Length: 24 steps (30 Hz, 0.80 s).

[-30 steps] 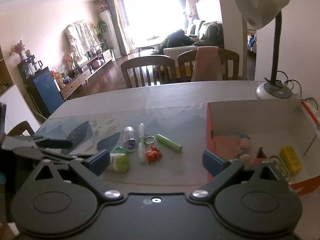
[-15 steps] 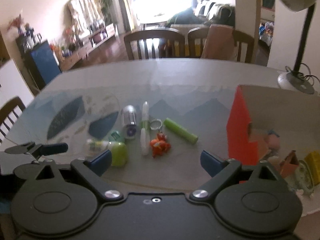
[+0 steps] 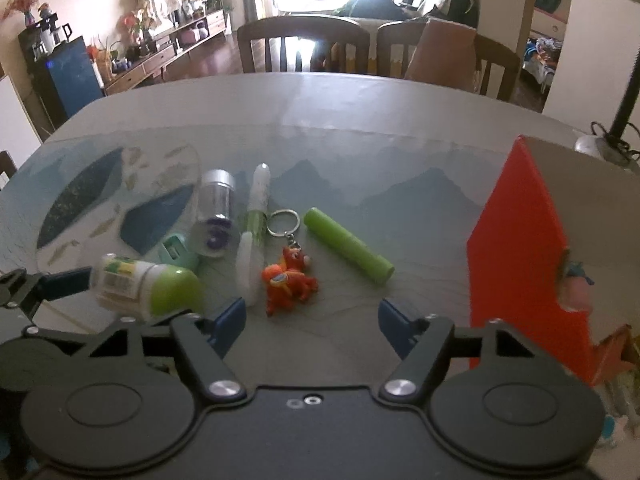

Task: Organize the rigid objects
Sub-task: 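Move both tools back over the toothpick jar and keychain on the table, then close the left tool on the toothpick jar while the right tool grasps the orange keychain figure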

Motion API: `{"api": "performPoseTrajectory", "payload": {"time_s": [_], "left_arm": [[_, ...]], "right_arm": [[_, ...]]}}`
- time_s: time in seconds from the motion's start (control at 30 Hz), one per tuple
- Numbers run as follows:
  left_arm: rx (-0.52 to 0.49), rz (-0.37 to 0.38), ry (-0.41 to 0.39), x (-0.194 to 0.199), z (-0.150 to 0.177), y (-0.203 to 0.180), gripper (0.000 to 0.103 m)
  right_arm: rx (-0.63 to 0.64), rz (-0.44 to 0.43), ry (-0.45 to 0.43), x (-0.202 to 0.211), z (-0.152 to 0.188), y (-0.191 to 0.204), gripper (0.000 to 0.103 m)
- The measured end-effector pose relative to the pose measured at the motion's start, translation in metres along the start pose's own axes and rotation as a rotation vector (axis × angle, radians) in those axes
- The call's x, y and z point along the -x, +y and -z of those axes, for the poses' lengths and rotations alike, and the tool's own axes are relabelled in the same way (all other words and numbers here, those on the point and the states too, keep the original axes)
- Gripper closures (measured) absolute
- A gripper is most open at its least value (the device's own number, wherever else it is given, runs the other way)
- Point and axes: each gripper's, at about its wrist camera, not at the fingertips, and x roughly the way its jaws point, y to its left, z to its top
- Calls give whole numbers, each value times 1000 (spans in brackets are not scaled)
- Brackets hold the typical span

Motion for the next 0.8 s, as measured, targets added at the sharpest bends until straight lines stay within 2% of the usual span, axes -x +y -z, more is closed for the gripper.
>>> {"api": "performPoseTrajectory", "payload": {"time_s": [0.43,0.6,0.77,0.8], "left_arm": [[-10,-39,-43,-12,6,-7,1],[-25,-46,-64,-13,6,-7,1],[-26,-35,-76,-13,6,-8,8],[-31,-35,-80,-13,6,-9,9]], "right_arm": [[52,-21,24,-28,-4,4,53],[73,-14,10,-34,-7,8,55],[94,-15,-15,-36,-6,12,63],[99,-17,-19,-35,-5,13,68]]}}
